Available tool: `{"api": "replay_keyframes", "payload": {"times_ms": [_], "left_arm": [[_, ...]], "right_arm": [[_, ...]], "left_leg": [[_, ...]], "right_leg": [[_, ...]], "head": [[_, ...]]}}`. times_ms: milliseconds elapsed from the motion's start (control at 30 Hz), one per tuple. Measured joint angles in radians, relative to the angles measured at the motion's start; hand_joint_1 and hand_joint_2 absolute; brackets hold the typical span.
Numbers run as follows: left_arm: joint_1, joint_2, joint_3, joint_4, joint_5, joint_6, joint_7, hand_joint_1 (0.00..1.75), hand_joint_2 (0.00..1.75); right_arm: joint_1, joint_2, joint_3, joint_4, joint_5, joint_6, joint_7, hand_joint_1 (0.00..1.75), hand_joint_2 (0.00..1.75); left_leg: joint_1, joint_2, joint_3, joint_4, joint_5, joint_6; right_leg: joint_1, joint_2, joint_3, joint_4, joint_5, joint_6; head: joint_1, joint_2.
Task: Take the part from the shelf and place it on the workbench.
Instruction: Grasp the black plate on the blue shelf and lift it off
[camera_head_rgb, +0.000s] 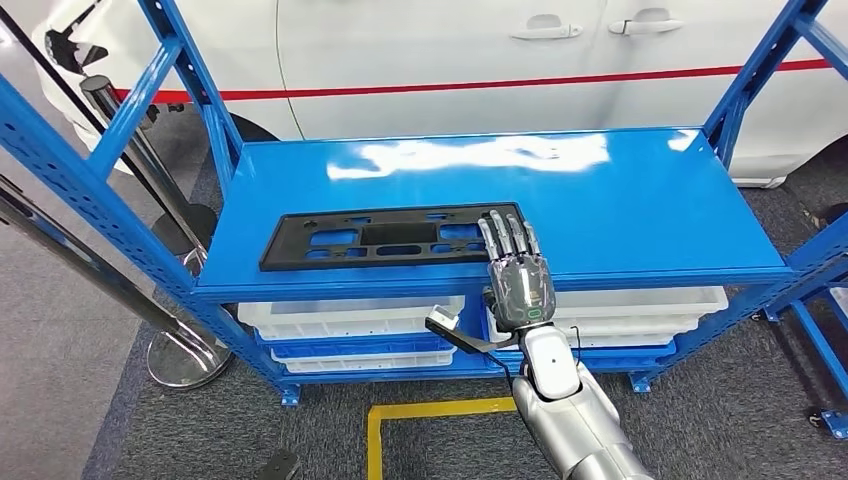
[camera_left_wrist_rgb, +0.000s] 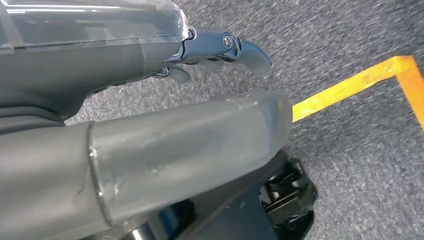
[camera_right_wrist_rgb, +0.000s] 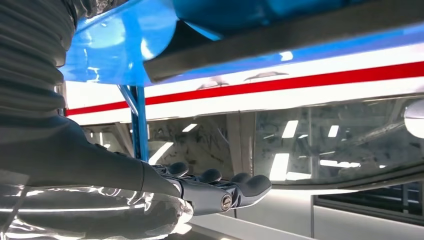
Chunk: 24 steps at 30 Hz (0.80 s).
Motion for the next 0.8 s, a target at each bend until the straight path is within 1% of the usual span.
{"api": "replay_keyframes", "payload": {"times_ms": [33,67,100,133,167,200,233,267,300,333,367,400,433,467,500,533,567,600,667,700,733,767,800], "left_arm": [[0.0,0.0,0.0,0.0,0.0,0.0,0.0,0.0,0.0],[-0.002,0.0,0.0,0.0,0.0,0.0,0.0,0.0,0.0],[-0.002,0.0,0.0,0.0,0.0,0.0,0.0,0.0,0.0],[-0.003,0.0,0.0,0.0,-0.001,0.0,0.0,0.0,0.0],[-0.003,0.0,0.0,0.0,-0.001,0.001,0.0,0.0,0.0],[-0.003,-0.001,0.0,0.0,-0.001,0.001,0.0,0.0,0.0],[-0.004,-0.001,0.0,0.0,-0.002,0.001,0.0,0.0,0.0],[-0.006,-0.002,0.0,0.0,-0.002,0.001,-0.001,0.0,0.0],[-0.008,-0.002,0.0,0.0,-0.002,0.001,-0.001,0.0,0.0],[-0.009,-0.002,0.0,0.0,-0.002,0.001,-0.001,0.0,0.0],[-0.01,-0.002,0.0,0.0,-0.002,0.001,-0.001,0.0,0.0],[-0.009,-0.002,0.0,0.0,-0.002,0.001,-0.001,0.0,0.0],[-0.008,-0.002,0.0,0.0,-0.002,0.001,-0.001,0.0,0.0],[-0.006,-0.002,0.0,0.0,-0.002,0.001,-0.001,0.0,0.0],[-0.006,-0.002,0.0,0.0,-0.002,0.001,-0.001,0.0,0.0],[-0.006,-0.002,0.0,0.0,-0.002,0.001,-0.002,0.0,0.0],[-0.007,-0.002,0.0,0.0,-0.002,0.001,-0.002,0.0,0.0],[-0.009,-0.002,0.001,0.0,-0.002,0.002,-0.003,0.0,0.0],[-0.011,-0.002,0.001,0.0,-0.002,0.002,-0.004,0.0,0.0],[-0.012,-0.002,0.002,0.0,-0.002,0.003,-0.004,0.0,0.0],[-0.013,-0.002,0.002,0.0,-0.002,0.004,-0.005,0.0,0.0],[-0.014,-0.001,0.004,0.0,-0.001,0.005,-0.005,0.0,0.0],[-0.016,-0.001,0.005,0.0,0.001,0.007,-0.006,0.0,0.0]], "right_arm": [[-0.001,0.0,0.001,0.001,0.0,0.0,0.003,0.0,1.75],[-0.002,0.0,0.002,0.002,0.0,0.0,0.008,0.0,1.75],[-0.003,0.0,0.006,0.005,0.0,0.0,0.014,0.0,1.75],[-0.004,0.0,0.01,0.007,0.0,0.0,0.02,0.0,1.75],[-0.005,0.0,0.016,0.008,0.0,0.0,0.026,0.0,1.75],[-0.006,0.0,0.022,0.009,0.0,0.0,0.03,0.0,1.75],[-0.007,0.0,0.027,0.009,0.0,0.0,0.033,0.0,1.75],[-0.01,0.0,0.032,0.009,0.0,0.0,0.035,0.0,1.75],[-0.011,0.0,0.035,0.01,0.0,0.0,0.036,0.0,1.75],[-0.011,0.0,0.038,0.011,0.0,0.0,0.037,0.0,1.75],[-0.009,0.0,0.04,0.014,0.0,0.0,0.038,0.0,1.75],[-0.006,0.0,0.042,0.016,0.0,0.0,0.039,0.0,1.75],[-0.004,0.0,0.043,0.018,0.0,0.0,0.04,0.0,1.75],[-0.002,0.0,0.044,0.019,0.0,0.0,0.04,0.0,1.75],[-0.002,0.0,0.045,0.02,0.0,0.0,0.042,0.0,1.75],[-0.003,0.0,0.047,0.02,0.0,0.0,0.043,0.0,1.75],[-0.004,0.0,0.048,0.021,0.0,0.0,0.044,0.0,1.75],[-0.005,0.0,0.051,0.021,0.0,0.0,0.045,0.0,1.75],[-0.005,-0.001,0.056,0.022,0.0,0.0,0.047,0.0,1.75],[-0.005,-0.001,0.058,0.022,0.0,0.0,0.047,0.0,1.75],[-0.006,-0.001,0.06,0.021,0.0,0.0,0.047,0.0,1.75],[-0.008,0.0,0.062,0.021,0.0,0.0,0.047,0.0,1.75],[-0.009,0.0,0.064,0.021,0.0,0.0,0.048,0.39,1.75]], "left_leg": [[-0.001,0.0,0.017,-0.061,0.039,0.004],[-0.004,0.0,0.032,-0.114,0.058,0.009],[-0.007,0.0,0.039,-0.143,0.067,0.015],[-0.011,0.0,0.041,-0.151,0.059,0.021],[-0.012,0.0,0.046,-0.159,0.059,0.027],[-0.01,0.0,0.053,-0.163,0.064,0.033],[-0.007,0.0,0.061,-0.169,0.063,0.038],[-0.004,0.0,0.07,-0.175,0.062,0.044],[-0.003,0.0,0.079,-0.179,0.058,0.049],[-0.003,0.0,0.085,-0.179,0.052,0.053],[-0.004,0.0,0.091,-0.178,0.045,0.055],[-0.004,-0.001,0.097,-0.176,0.038,0.055],[-0.005,-0.002,0.104,-0.174,0.03,0.054],[-0.005,-0.003,0.114,-0.171,0.021,0.052],[-0.005,-0.003,0.124,-0.167,0.01,0.05],[-0.006,-0.003,0.133,-0.165,-0.001,0.047],[-0.007,-0.004,0.138,-0.161,-0.01,0.042],[-0.008,-0.004,0.141,-0.16,-0.016,0.037],[-0.009,-0.004,0.143,-0.163,-0.022,0.027],[-0.008,-0.003,0.146,-0.165,-0.026,0.022],[-0.007,-0.002,0.146,-0.158,-0.034,0.016],[-0.006,-0.001,0.137,-0.133,-0.048,0.011],[-0.005,-0.001,0.116,-0.089,-0.068,0.006]], "right_leg": [[0.001,0.0,0.009,0.0,-0.007,0.003],[0.001,0.0,0.013,0.0,-0.012,0.007],[0.001,0.0,0.015,0.0,-0.017,0.012],[0.001,0.0,0.016,0.0,-0.021,0.018],[0.002,0.0,0.017,-0.002,-0.025,0.025],[0.001,0.0,0.021,-0.002,-0.03,0.032],[0.001,-0.001,0.02,0.007,-0.039,0.037],[0.0,-0.001,0.009,0.035,-0.053,0.041],[-0.001,-0.002,-0.017,0.084,-0.073,0.044],[-0.002,-0.002,-0.056,0.149,-0.096,0.046],[-0.004,-0.002,-0.1,0.215,-0.112,0.048],[-0.005,-0.002,-0.137,0.259,-0.113,0.05],[-0.006,-0.002,-0.157,0.269,-0.094,0.051],[-0.007,-0.002,-0.158,0.24,-0.056,0.05],[-0.007,-0.003,-0.141,0.179,-0.005,0.048],[-0.006,-0.003,-0.119,0.119,0.032,0.045],[-0.004,-0.003,-0.098,0.066,0.054,0.041],[-0.002,-0.003,-0.085,0.034,0.062,0.038],[0.002,0.0,-0.078,0.019,0.05,0.029],[0.0,0.001,-0.074,0.016,0.048,0.025],[-0.002,0.001,-0.067,0.011,0.046,0.019],[-0.004,0.0,-0.059,0.005,0.044,0.014],[-0.006,-0.001,-0.05,0.001,0.041,0.009]], "head": [[0.0,0.0],[0.0,0.0],[0.0,0.0],[0.0,0.0],[0.0,0.0],[0.0,0.0],[0.0,0.0],[0.0,0.0],[0.001,0.0],[0.001,0.0],[0.001,0.0],[0.001,0.0],[0.001,0.0],[0.001,0.0],[0.001,0.0],[0.001,0.0],[0.001,0.0],[0.001,0.0],[0.0,0.0],[0.0,0.0],[0.0,0.0],[0.0,0.0],[0.0,0.0]]}}
